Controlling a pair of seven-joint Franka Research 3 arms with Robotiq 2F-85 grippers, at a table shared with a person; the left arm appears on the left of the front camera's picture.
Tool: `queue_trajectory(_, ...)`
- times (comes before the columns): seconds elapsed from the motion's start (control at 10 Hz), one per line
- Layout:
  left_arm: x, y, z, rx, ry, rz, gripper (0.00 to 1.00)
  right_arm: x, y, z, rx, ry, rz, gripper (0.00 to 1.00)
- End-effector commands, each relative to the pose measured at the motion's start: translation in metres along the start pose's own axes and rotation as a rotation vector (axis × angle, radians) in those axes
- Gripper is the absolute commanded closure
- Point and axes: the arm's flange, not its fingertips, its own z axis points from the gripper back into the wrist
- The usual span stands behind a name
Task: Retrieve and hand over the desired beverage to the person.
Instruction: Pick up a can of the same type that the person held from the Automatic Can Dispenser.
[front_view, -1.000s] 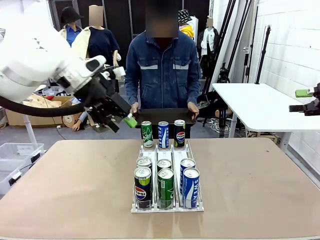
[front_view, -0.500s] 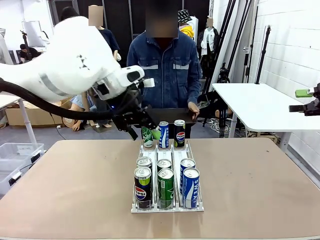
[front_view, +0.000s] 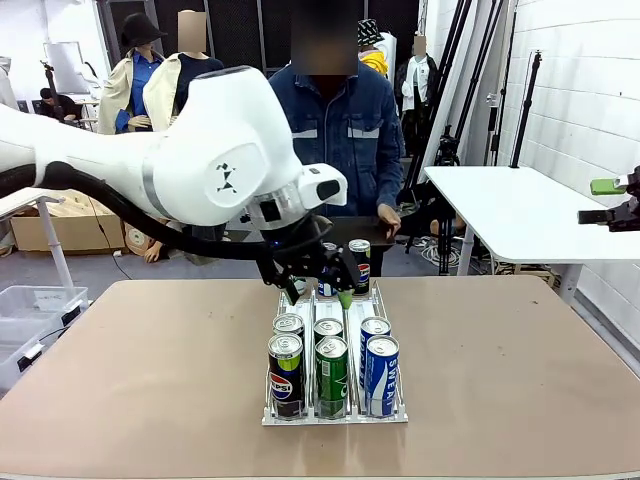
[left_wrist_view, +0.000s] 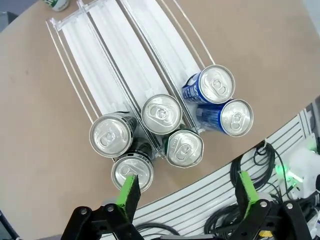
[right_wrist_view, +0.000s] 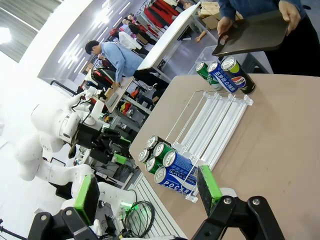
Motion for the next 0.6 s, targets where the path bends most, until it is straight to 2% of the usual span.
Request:
queue_trajectory(0.0, 0.009, -0.014, -0.012, 0.047, 0.009, 0.038, 0.0, 0.0, 0.001, 0.001, 0.014, -0.006, 0.002, 0.0)
queue_trajectory(0.5, 0.002, -0.028, -0.05, 0.12, 0.059, 0.073, 0.0, 0.0, 0.001, 0.001, 0.014, -0.006, 0.002, 0.0)
